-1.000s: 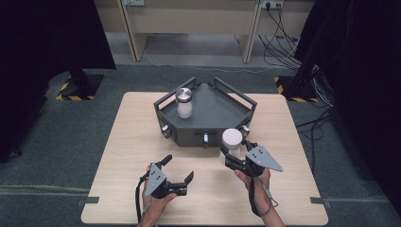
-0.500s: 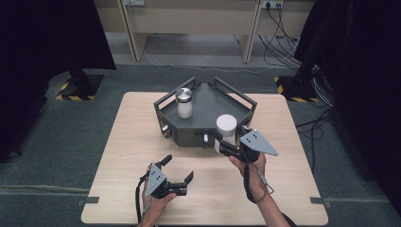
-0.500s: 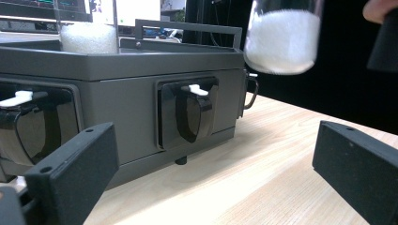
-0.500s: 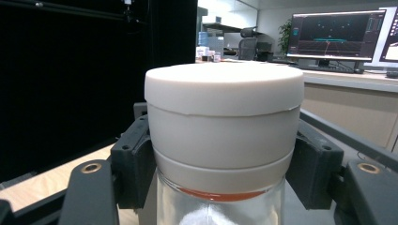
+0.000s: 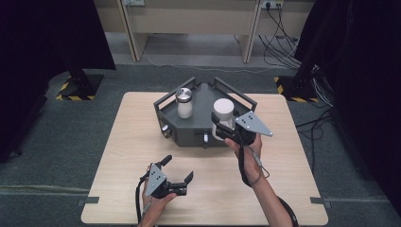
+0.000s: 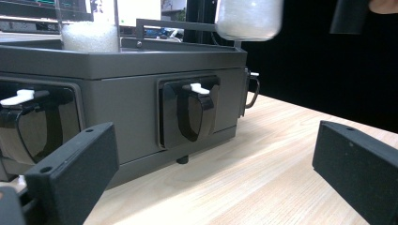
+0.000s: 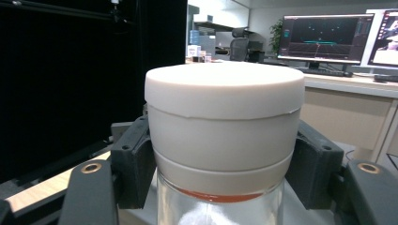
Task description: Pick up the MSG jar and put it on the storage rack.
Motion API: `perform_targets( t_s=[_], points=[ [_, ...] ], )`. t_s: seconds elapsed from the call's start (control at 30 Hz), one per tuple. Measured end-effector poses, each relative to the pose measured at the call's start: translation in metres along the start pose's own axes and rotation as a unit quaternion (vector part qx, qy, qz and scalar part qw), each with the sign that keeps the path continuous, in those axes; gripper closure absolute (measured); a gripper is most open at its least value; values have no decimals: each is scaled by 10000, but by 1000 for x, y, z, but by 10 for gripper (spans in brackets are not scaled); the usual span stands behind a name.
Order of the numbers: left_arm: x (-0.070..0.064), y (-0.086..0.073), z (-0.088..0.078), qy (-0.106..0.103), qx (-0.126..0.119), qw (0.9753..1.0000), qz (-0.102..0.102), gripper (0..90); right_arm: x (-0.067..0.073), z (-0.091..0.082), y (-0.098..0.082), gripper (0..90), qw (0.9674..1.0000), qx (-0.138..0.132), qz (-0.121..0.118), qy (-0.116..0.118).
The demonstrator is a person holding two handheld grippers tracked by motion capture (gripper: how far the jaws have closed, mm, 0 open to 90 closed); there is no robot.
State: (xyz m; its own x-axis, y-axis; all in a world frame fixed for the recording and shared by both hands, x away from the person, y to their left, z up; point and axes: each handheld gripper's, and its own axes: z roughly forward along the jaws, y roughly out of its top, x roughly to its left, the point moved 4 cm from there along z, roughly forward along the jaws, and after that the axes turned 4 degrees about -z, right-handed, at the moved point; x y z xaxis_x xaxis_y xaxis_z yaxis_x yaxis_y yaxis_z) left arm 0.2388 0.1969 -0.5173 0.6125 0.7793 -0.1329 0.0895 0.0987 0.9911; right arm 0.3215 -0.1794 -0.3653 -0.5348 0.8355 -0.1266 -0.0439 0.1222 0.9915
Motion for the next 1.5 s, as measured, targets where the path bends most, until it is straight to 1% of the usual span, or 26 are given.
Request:
perform_targets(
  t_s=[0.3,0.5,0.63,0.77,0.9,0.97,1.2,1.33,1.5],
  points=[
    [0,0,0,-11,-1,10000,-4,3,-5,26,6,344,9998,147,41,-152],
    [0,0,0,-14,7,10000,-19,3,-6,45,10,344,9994,236,-9,-255],
    [0,1,-1,-18,-24,10000,-14,3,-7,58,10,344,9992,272,46,-294],
    [0,0,0,-23,-32,10000,-45,3,-7,69,8,344,9989,316,16,-358],
    [0,0,0,-40,2,10000,-24,3,-6,80,8,344,9984,386,-14,-410],
    [-1,0,0,-43,0,10000,-23,3,-6,85,8,343,9982,404,17,-440],
    [-1,0,0,-54,-8,10000,-25,3,-3,97,7,344,9975,480,-6,-520],
    [-1,0,0,-61,-10,10000,-27,3,-3,103,5,344,9972,502,39,-557],
    [-1,0,0,-70,-2,10000,-36,3,-1,110,2,344,9968,531,33,-592]
  ],
)
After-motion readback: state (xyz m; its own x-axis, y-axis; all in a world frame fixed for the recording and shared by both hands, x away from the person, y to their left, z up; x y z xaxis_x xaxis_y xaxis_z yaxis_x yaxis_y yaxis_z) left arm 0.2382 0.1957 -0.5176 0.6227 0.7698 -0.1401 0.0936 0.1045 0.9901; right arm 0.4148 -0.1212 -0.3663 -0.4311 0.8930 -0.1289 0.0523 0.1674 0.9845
